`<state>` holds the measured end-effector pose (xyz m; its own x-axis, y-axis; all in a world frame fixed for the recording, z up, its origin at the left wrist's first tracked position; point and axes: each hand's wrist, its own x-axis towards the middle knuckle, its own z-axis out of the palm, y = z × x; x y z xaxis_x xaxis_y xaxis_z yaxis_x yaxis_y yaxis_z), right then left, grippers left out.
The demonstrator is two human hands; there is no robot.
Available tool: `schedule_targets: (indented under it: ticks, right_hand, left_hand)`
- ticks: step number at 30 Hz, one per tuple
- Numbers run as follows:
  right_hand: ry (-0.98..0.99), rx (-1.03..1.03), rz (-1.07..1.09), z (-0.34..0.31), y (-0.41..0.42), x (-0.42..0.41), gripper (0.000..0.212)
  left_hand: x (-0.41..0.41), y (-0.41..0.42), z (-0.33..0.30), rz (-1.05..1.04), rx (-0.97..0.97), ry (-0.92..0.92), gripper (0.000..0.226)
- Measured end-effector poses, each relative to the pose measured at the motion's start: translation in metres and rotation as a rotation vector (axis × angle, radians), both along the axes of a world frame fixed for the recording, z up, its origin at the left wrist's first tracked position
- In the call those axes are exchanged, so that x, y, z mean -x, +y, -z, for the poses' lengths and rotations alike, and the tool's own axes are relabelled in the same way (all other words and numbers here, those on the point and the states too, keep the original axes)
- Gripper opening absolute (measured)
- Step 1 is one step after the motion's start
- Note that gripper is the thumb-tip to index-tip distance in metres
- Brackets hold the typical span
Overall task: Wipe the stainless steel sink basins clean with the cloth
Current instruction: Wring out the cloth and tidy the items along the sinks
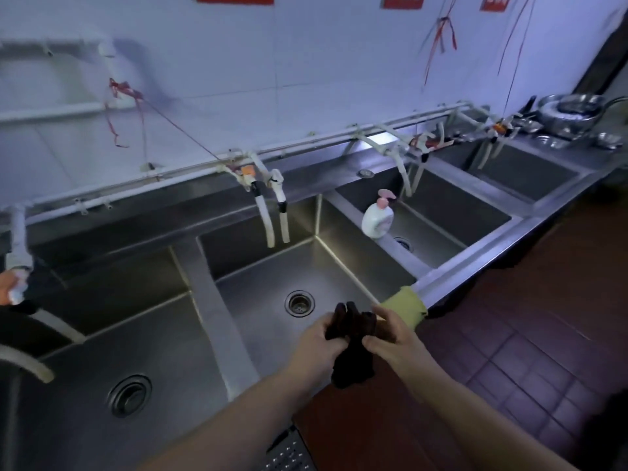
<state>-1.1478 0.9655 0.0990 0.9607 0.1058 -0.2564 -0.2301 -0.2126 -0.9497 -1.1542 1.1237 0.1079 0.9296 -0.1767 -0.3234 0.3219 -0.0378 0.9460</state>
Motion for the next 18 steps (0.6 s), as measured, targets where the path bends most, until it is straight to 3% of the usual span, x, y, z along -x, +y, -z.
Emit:
schedule_targets:
  ticks: [5, 12, 18]
  right_hand:
    - [0.072, -0.092, 0.073, -0.004, -0.115, -0.046, 0.048]
    - [0.036, 0.083, 0.109, -0.017, -0.237, -0.106, 0.025]
    - [0.003, 0.183, 0.163, -0.025, -0.314, -0.158, 0.013]
  left_hand:
    - [-0.042, -0.114, -0.001, 0.005, -0.01, 0.01, 0.029]
    - [-0.11, -0.217, 0.003, -0.049, -0.029, 0.012, 0.009]
    - [-0.178, -0.285, 0.0, -0.005, 0.018, 0.022, 0.018]
